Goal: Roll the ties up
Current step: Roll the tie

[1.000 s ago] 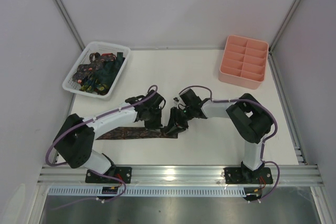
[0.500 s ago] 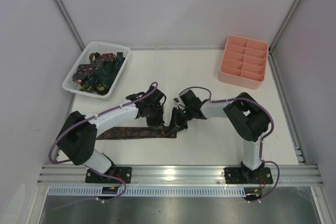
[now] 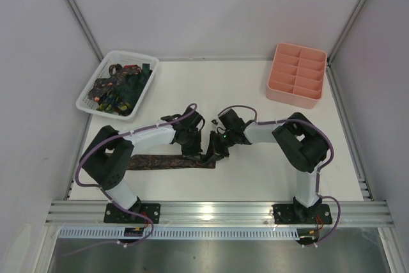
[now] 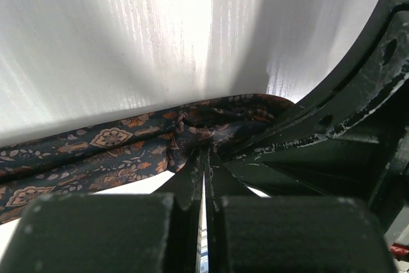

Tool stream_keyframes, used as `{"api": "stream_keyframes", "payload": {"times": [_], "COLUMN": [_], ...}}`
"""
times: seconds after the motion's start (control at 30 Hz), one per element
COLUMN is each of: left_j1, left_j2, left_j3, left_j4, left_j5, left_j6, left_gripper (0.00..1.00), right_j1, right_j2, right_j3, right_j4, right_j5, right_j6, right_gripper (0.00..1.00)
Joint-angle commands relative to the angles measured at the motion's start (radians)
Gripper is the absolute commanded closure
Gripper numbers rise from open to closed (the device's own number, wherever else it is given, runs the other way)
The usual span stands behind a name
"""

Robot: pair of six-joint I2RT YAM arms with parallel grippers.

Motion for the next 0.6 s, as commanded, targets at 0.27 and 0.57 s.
{"api": "stream_keyframes", "payload": {"times": [0.27, 0.57], "left_j1": [0.019, 0.019], "left_j2": [0.037, 0.030], "left_j3": [-0.047, -0.052], "left_j4": [0.031, 0.018], "left_j5": [-0.025, -0.028], "left_j6": [0.007, 0.010], "left_gripper": [1.00, 1.00], "right_j1": [-0.016, -0.028], "right_j2": [-0.107, -0.049], "right_j3": [0.117, -0.010], "right_j4": [-0.283, -0.192], "right_j5": [0.083, 0.064], "right_j6": [-0.147, -0.116], "right_gripper": [0.97, 0.97]}}
